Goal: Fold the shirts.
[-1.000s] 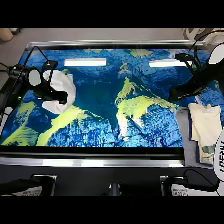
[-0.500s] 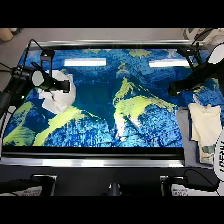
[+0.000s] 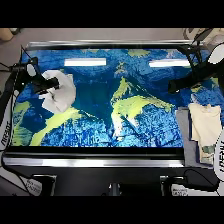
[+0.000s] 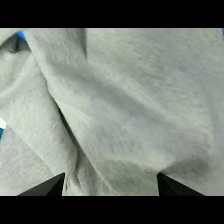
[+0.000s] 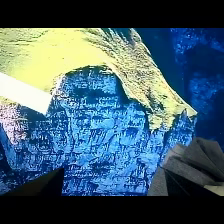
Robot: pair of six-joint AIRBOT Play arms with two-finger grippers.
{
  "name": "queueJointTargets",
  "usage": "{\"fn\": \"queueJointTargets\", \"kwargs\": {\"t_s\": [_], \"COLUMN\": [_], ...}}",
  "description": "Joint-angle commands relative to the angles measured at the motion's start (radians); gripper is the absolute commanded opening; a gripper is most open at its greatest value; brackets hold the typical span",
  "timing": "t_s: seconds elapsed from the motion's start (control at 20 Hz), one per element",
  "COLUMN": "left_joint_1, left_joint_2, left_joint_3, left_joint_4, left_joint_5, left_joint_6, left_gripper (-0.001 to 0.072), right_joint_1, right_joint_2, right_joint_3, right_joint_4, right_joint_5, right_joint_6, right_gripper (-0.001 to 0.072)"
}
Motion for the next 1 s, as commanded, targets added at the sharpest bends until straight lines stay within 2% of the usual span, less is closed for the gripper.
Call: {"fn": "queueJointTargets", "kwargs": {"t_s": [0.0,0.05,0.1,0.15,0.2,0.25,0.4,0.55,0.65,0.75,0.85,0.95], "left_joint_1": [0.014,0.002,-0.008,-0.016,-0.024,-0.034,-0.069,-0.137,-0.224,-0.34,-0.459,-0.559], "left_joint_2": [-0.089,-0.106,-0.116,-0.113,-0.098,-0.068,0.082,0.288,0.446,0.578,0.649,0.659], "left_joint_3": [0.022,0.022,0.022,0.023,0.024,0.037,0.15,0.273,0.307,0.306,0.306,0.296], "left_joint_4": [-0.069,-0.068,-0.069,-0.069,-0.069,-0.069,-0.069,-0.087,-0.132,-0.135,-0.13,-0.116], "left_joint_5": [0.02,0.017,0.008,-0.014,-0.019,-0.01,0.03,0.065,0.173,0.297,0.356,0.342], "left_joint_6": [0.034,0.034,0.034,0.034,0.041,0.09,0.309,0.318,0.317,0.27,0.261,0.261], "left_gripper": [0.072,0.072,0.0653,0.0204,0.0031,0.003,0.0027,0.0026,0.0026,0.0027,0.0026,0.0027], "right_joint_1": [0.001,0.001,0.001,0.001,0.001,0.001,0.001,0.001,0.001,0.001,0.001,0.001], "right_joint_2": [-0.001,0.0,0.0,0.0,0.003,0.007,0.05,0.134,0.214,0.299,0.388,0.475], "right_joint_3": [0.001,0.001,0.001,0.002,0.002,0.002,0.003,0.011,0.03,0.071,0.113,0.137], "right_joint_4": [0.003,0.003,0.003,0.005,0.005,0.004,0.001,0.0,-0.001,-0.006,-0.013,-0.047], "right_joint_5": [-0.04,-0.066,-0.097,-0.115,-0.124,-0.131,-0.171,-0.235,-0.285,-0.309,-0.307,-0.294], "right_joint_6": [0.0,0.0,0.0,0.0,0.0,0.0,-0.041,-0.049,-0.05,-0.05,-0.05,-0.049], "right_gripper": [0.0679,0.0679,0.0679,0.0679,0.0679,0.0679,0.0679,0.0678,0.0678,0.0677,0.0677,0.0677]}}
